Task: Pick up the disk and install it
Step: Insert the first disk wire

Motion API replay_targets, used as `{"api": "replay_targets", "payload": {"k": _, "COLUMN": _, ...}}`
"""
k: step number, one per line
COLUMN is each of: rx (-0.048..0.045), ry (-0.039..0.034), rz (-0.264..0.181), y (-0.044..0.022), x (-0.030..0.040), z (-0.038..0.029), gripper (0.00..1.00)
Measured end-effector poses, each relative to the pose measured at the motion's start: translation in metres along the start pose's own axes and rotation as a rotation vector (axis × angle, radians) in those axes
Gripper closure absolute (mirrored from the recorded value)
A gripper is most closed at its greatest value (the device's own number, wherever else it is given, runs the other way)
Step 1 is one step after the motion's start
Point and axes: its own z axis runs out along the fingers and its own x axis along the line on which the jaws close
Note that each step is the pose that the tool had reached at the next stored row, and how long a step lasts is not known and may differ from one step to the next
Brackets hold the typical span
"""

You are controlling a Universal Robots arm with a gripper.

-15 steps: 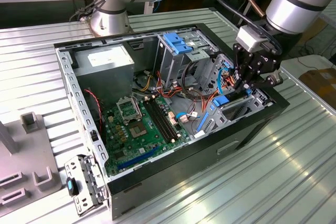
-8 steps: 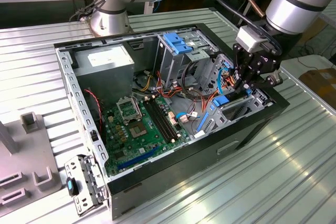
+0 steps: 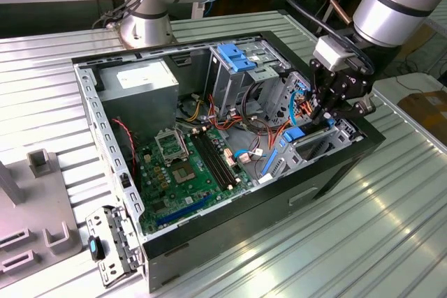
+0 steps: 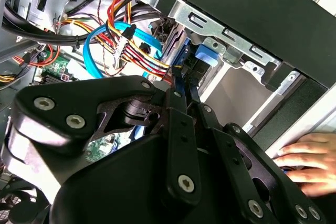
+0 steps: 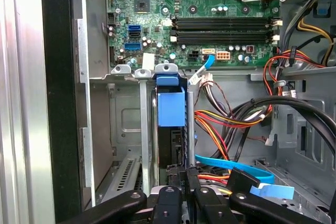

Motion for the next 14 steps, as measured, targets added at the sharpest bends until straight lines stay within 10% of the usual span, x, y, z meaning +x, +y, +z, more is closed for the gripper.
{"api": "replay_targets", "payload": {"k": 11, "rx": 0.0001, "ry": -0.0004, "rz": 0.000, "y": -0.0006, "x": -0.0003, "z": -0.0133, "gripper": 0.70}}
{"api": "replay_targets", "payload": {"k": 14, "rx": 0.0001, "ry": -0.0002, "rz": 0.000, "y": -0.0005, "x": -0.0003, "z": -0.0134, "gripper": 0.85}}
